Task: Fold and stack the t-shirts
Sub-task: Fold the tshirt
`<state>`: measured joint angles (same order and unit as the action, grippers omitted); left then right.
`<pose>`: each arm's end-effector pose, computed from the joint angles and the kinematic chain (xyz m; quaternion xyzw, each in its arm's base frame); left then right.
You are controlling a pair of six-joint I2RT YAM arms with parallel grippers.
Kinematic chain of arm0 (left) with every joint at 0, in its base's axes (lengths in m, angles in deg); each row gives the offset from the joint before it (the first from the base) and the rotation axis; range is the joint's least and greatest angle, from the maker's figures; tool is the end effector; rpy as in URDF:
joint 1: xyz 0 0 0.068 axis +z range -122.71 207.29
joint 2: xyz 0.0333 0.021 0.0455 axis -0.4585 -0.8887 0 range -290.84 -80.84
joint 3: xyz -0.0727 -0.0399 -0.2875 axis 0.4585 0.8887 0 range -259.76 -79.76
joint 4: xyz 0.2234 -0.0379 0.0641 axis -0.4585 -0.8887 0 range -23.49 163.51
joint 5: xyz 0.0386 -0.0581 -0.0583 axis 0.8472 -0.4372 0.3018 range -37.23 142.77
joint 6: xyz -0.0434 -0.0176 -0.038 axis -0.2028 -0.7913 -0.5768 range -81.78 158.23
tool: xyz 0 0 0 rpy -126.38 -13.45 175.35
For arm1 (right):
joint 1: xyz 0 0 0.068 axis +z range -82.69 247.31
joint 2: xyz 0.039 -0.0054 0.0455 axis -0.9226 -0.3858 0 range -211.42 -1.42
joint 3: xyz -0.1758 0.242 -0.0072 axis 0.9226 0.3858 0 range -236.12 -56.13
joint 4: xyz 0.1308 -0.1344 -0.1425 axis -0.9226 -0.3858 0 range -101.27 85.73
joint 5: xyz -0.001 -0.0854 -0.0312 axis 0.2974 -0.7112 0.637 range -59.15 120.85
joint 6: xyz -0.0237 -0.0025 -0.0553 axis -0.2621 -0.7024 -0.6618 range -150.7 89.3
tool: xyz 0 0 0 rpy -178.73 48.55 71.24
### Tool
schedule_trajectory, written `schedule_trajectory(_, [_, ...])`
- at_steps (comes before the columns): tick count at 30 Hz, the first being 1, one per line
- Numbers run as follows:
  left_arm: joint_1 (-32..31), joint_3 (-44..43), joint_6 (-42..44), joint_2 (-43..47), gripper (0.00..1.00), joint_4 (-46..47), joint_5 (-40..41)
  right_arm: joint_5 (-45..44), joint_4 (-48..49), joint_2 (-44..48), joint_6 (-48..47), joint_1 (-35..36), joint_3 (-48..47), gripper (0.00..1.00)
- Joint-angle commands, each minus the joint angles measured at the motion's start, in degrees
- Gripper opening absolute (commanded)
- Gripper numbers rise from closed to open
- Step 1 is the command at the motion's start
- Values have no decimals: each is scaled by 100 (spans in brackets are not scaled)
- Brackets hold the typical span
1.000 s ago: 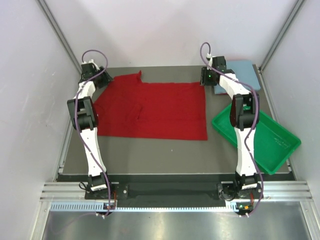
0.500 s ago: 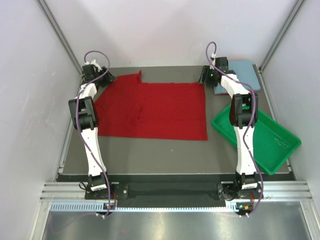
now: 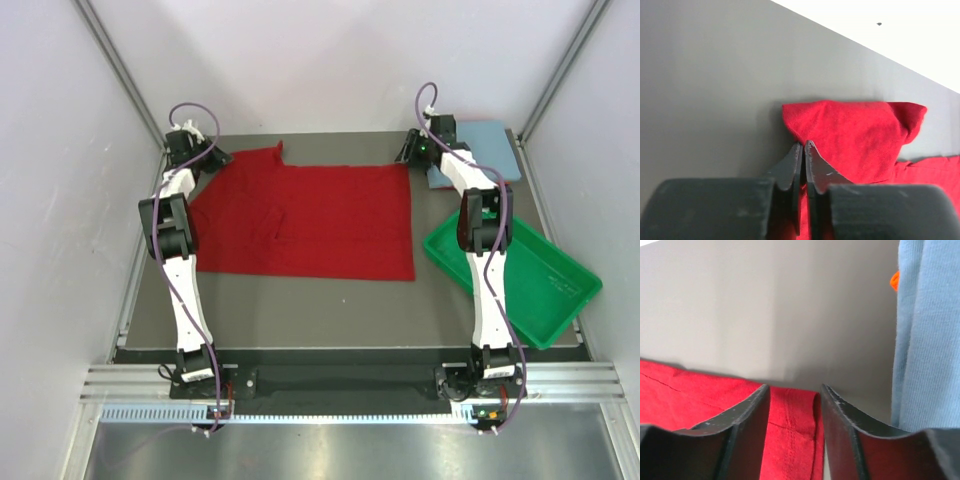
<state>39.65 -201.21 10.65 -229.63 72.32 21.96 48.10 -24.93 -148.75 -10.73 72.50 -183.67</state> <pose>0.5793 0.1035 0.1644 -0.1554 0.8252 -0.2915 0.4581 0.5749 0.0656 0.1781 0.0530 0.8983 0.2232 0.3748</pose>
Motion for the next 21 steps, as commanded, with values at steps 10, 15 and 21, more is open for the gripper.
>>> schedule_trajectory(10, [91,-90,-424,412,0,479,-435,50,748,134,218,-115,115,0])
schedule_trajectory(15, [170,235,-328,728,0,427,-330,225,1072,415,174,-246,405,0])
schedule_trajectory(21, [276,394,-389,869,0,383,-408,568,1959,1012,78,-264,1275,0])
